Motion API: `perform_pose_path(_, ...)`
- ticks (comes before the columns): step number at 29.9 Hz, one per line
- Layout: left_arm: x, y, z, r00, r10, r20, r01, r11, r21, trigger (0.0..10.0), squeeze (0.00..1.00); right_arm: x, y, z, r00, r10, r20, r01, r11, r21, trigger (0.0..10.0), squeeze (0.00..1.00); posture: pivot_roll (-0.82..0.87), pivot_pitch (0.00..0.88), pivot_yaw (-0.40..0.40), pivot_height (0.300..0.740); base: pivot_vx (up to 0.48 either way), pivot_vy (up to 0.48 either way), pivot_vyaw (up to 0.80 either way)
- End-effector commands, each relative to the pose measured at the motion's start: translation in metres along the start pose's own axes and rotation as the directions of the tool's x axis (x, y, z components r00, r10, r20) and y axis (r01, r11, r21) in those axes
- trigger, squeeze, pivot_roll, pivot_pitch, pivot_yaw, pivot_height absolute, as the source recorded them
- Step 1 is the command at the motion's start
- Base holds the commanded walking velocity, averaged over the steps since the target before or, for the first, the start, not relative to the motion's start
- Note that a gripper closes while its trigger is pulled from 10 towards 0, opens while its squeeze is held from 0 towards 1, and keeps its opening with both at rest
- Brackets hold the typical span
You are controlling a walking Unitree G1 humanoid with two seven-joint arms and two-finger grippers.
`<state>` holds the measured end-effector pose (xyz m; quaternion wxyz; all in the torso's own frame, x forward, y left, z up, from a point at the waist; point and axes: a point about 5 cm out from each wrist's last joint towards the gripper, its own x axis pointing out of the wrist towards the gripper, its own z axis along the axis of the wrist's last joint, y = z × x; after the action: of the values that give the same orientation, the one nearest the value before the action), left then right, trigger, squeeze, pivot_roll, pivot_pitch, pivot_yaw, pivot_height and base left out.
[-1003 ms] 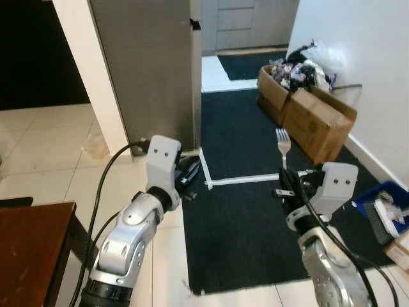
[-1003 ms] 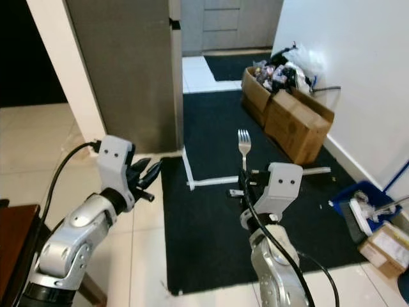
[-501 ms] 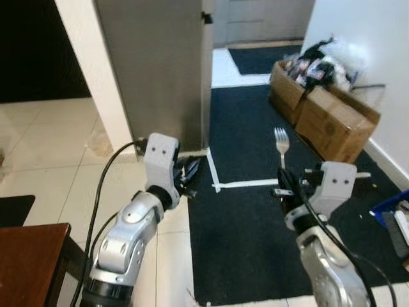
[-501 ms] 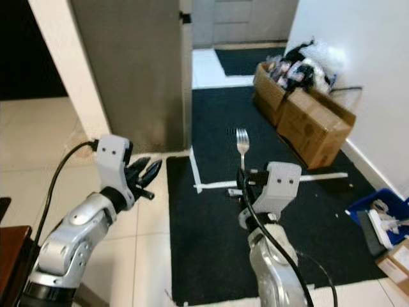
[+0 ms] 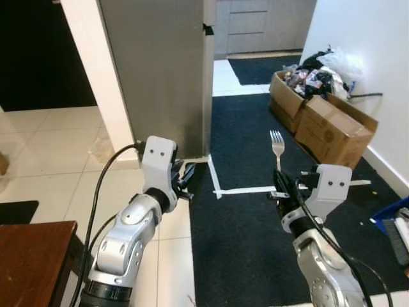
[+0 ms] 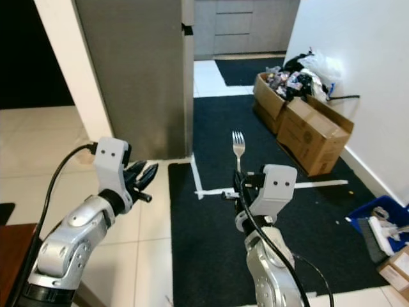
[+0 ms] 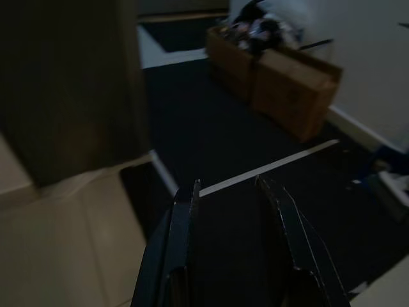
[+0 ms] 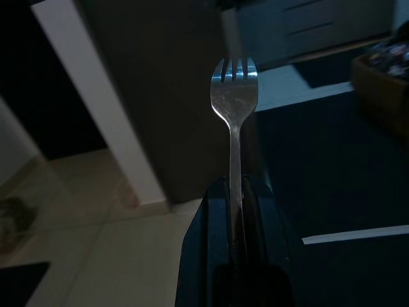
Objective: Setting the table
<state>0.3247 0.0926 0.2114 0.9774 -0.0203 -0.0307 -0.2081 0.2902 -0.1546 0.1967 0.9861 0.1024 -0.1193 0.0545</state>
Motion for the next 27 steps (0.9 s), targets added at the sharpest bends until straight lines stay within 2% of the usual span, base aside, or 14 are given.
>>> perform_pose_path(1,-0.003,0.001,-0.005,1.0,0.009,-0.027,-0.009,1.0,0.003,10.0,0.0,0.0,0.002,0.002,1.0,0.011,0.006,-0.011,1.0,0.018,10.0,0.0,0.03,0.111,0.118,0.74,0.0,0.0,0.79)
perform_pose_path(5,-0.004,0.001,-0.006,0.999,0.011,-0.03,-0.011,1.0,0.005,10.0,0.0,0.001,0.002,0.004,1.0,0.01,0.015,-0.011,0.999,0.041,10.0,0.0,0.03,0.113,0.119,0.74,0.0,0.0,0.79)
perform_pose_path(8,-0.003,0.001,-0.006,0.999,0.018,-0.036,-0.018,1.0,0.008,10.0,0.0,0.002,0.005,0.014,0.997,0.024,0.076,-0.042,0.97,0.238,10.0,0.0,0.03,0.112,0.119,0.74,0.0,0.0,0.79)
perform_pose_path(10,-0.003,0.002,-0.007,0.999,0.023,-0.039,-0.022,1.0,0.009,10.0,0.0,0.001,0.013,0.024,0.987,0.098,0.129,-0.134,0.943,0.306,10.0,0.0,0.03,0.112,0.119,0.74,0.0,0.0,0.79)
perform_pose_path(12,-0.003,0.002,-0.007,0.999,0.025,-0.042,-0.024,1.0,0.011,10.0,0.0,0.0,0.016,0.026,0.981,0.132,0.143,-0.171,0.934,0.314,10.0,0.0,0.03,0.112,0.119,0.74,0.0,0.0,0.79)
perform_pose_path(16,-0.002,0.002,-0.008,0.998,0.033,-0.049,-0.032,0.999,0.018,10.0,0.0,-0.005,0.031,0.026,0.959,0.247,0.142,-0.278,0.919,0.279,10.0,0.0,0.03,0.107,0.121,0.74,0.0,0.0,0.79)
perform_pose_path(20,-0.003,0.003,-0.009,0.998,0.045,-0.047,-0.043,0.998,0.036,10.0,0.0,-0.007,0.036,0.025,0.948,0.286,0.137,-0.314,0.906,0.282,10.0,0.0,0.03,0.104,0.123,0.74,0.0,0.0,0.79)
perform_pose_path(27,-0.019,0.011,-0.028,0.99,0.097,-0.098,-0.086,0.99,0.115,10.0,0.0,-0.011,0.04,0.02,0.939,0.328,0.105,-0.345,0.898,0.272,10.0,0.0,0.03,0.098,0.126,0.74,0.0,0.0,0.79)
